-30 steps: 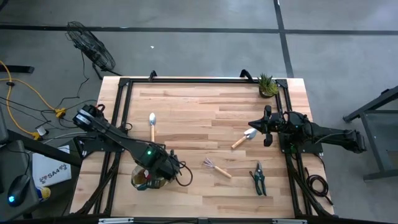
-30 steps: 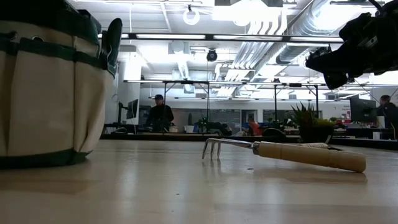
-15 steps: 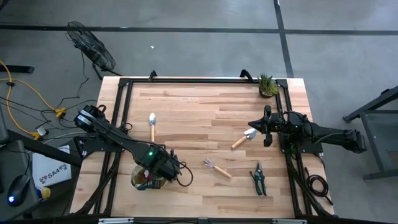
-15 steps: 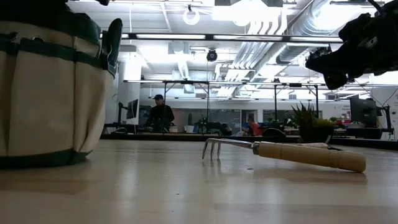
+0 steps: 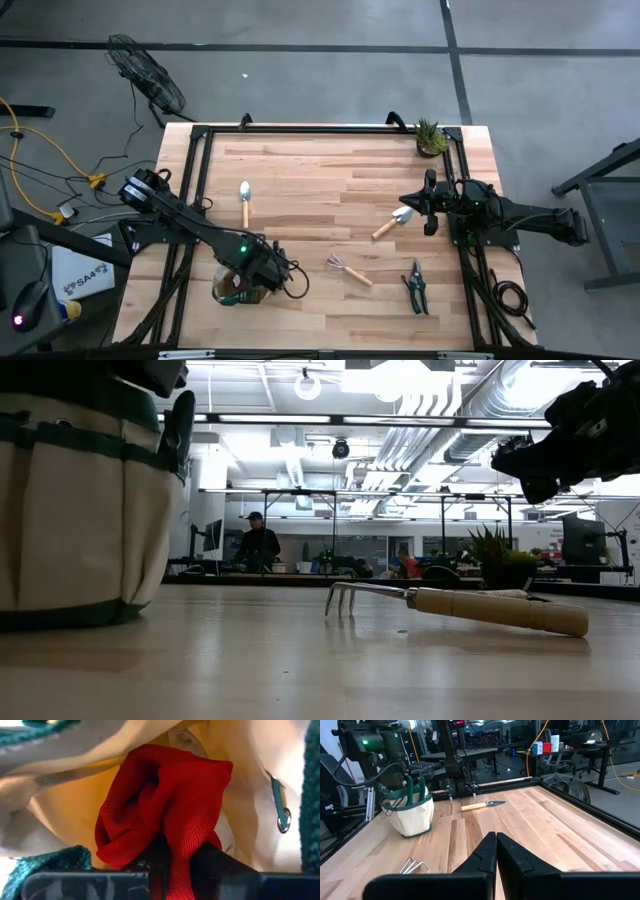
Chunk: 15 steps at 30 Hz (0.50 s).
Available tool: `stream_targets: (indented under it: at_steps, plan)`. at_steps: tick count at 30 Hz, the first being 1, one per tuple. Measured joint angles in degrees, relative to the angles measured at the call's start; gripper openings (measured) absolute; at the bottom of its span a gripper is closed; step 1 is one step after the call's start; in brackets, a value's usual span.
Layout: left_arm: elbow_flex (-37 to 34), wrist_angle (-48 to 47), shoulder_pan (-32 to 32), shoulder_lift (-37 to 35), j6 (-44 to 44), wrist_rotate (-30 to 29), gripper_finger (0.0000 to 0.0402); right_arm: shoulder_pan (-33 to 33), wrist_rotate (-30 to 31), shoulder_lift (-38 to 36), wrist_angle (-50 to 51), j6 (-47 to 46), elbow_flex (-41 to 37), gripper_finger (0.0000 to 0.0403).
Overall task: Pick & Place Garden tools in Gardening bag
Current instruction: Put the gloves into the gardening bag
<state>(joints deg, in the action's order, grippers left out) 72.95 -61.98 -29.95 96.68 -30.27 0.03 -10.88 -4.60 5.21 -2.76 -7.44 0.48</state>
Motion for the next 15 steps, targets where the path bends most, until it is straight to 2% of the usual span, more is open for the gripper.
stream_targets:
  at_steps: [8,11,15]
  plan:
    - [0.0,1.9,0.0,0.0,-3.0,-0.9,0.0059,0.0,0.0,0.0,0.0,0.0,0.0,0.0003]
    - [0.0,2.2,0.0,0.0,-3.1,-0.8,0.0086,0.0,0.0,0.0,0.0,0.0,0.0,0.0003]
    - [0.0,2.2,0.0,0.0,-3.9,-2.0,0.0145,0.0,0.0,0.0,0.0,0.0,0.0,0.0003]
